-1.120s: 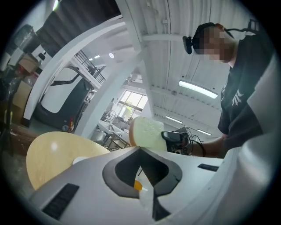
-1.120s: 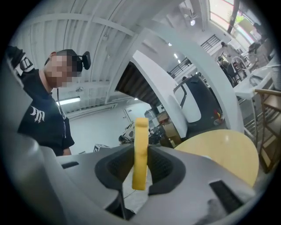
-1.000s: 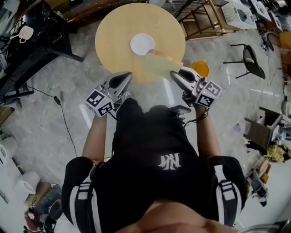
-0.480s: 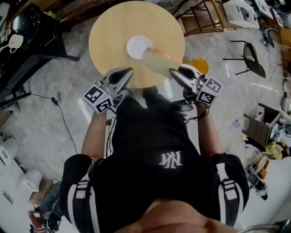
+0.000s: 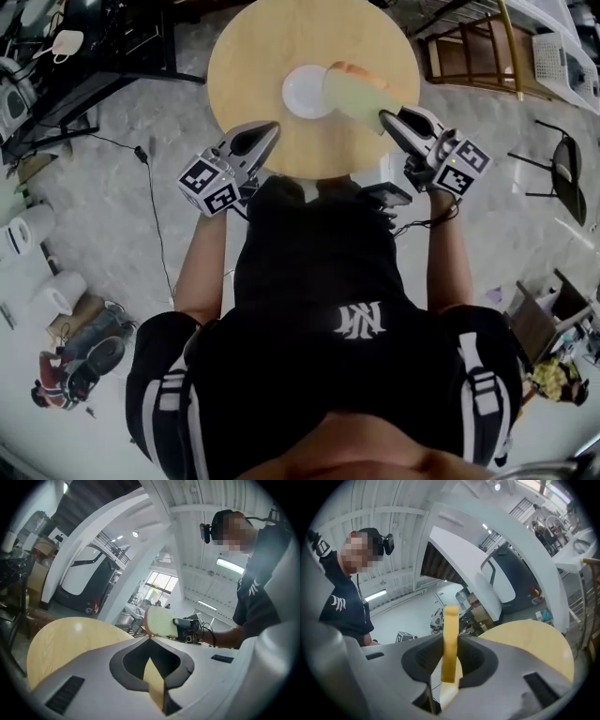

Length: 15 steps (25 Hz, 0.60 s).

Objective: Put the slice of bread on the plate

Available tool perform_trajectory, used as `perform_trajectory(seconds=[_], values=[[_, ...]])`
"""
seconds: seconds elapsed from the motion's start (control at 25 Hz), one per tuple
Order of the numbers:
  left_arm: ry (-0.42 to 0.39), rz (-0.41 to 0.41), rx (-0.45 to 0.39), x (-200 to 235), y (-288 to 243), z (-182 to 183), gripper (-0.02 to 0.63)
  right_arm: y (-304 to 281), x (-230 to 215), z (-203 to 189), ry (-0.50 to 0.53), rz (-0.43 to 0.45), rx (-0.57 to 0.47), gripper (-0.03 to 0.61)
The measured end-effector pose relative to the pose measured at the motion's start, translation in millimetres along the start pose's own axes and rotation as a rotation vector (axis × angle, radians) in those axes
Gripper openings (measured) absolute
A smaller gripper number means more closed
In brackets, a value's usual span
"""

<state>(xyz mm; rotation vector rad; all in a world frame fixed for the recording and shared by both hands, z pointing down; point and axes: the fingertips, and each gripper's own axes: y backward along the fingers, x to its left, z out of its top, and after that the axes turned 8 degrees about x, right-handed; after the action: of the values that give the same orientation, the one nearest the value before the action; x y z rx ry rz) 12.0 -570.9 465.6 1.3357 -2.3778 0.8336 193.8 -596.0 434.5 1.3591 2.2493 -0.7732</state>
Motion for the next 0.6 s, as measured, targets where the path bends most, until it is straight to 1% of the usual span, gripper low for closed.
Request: perform_trajectory(seconds=[0.12, 0.28, 0.44, 0.6], values=[[0.038, 0.073, 0.026, 9, -7, -15, 0.012, -12, -17, -4, -0.047, 0.065, 0.006, 0.091], [0.068, 0.116, 0.027, 2, -15, -25, 0.012, -23, -28, -23, -0.113, 0.129, 0.033, 0.091], [0.094, 0.091, 0.031, 9, -15, -36, 0.012, -39, -32, -42, -0.140, 0.141, 0.074, 0.091], [0.130, 0.058, 0.031, 39, -14, -52, 0.012, -61, -39, -63, -0.201, 0.151, 0.078, 0.091]])
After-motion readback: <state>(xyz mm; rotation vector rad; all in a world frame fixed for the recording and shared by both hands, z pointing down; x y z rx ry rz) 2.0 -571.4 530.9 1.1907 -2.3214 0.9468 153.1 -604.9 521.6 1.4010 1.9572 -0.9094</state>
